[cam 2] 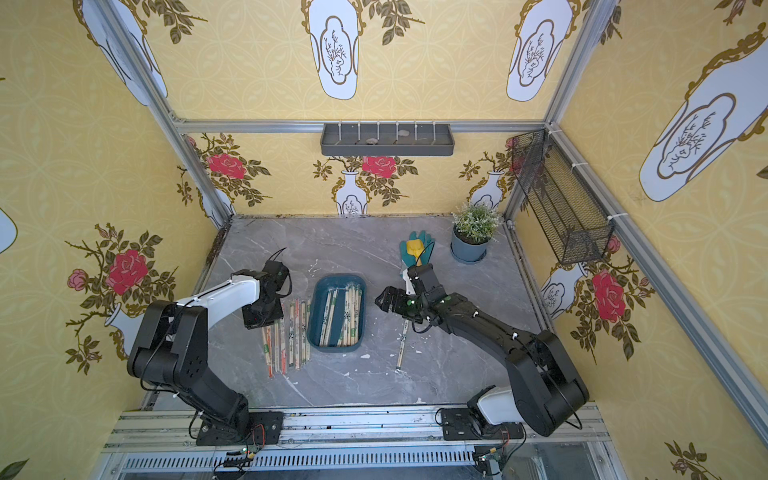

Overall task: Take the paired disposable chopsticks out of the storage box
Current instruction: Place the paired disposable chopsticks at the center of the board, then move the storage box to the center of the board.

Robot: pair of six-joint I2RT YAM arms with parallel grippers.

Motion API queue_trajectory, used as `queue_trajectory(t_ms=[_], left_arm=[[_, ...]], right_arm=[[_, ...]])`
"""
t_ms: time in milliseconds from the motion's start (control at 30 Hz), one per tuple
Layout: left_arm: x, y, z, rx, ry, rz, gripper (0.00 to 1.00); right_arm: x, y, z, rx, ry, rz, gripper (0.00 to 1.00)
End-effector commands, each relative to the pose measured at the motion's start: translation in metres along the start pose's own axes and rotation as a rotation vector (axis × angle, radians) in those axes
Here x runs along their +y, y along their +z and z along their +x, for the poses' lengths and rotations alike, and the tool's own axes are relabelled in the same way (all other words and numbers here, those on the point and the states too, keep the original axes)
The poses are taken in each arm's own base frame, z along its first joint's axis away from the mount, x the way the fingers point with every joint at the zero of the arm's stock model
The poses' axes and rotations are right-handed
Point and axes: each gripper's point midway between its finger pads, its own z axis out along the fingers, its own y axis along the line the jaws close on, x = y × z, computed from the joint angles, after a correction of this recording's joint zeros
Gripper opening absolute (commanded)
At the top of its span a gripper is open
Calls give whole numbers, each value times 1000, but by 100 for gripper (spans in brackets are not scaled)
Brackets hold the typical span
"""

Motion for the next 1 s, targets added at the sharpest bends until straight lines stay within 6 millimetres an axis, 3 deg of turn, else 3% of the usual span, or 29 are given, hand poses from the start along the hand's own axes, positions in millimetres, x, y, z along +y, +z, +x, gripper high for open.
queue_trajectory(t_ms=[0,200,433,700,967], left_arm=[[4,3,8,42,24,-20,10],[5,-2,7,30,22,-8,39],[-9,-30,-3,-30,8,129,46],[-81,-78,-19,-133,88,442,58],[-146,-116,-18,-170,121,754,62]], right_arm=[[5,-2,-6,-24,-11,-29,97],[5,-2,-6,-21,-8,-32,97],[5,-1,-6,-14,-4,-25,98],[1,1,-7,-7,5,8,98],[-7,-3,-7,-10,23,45,98]])
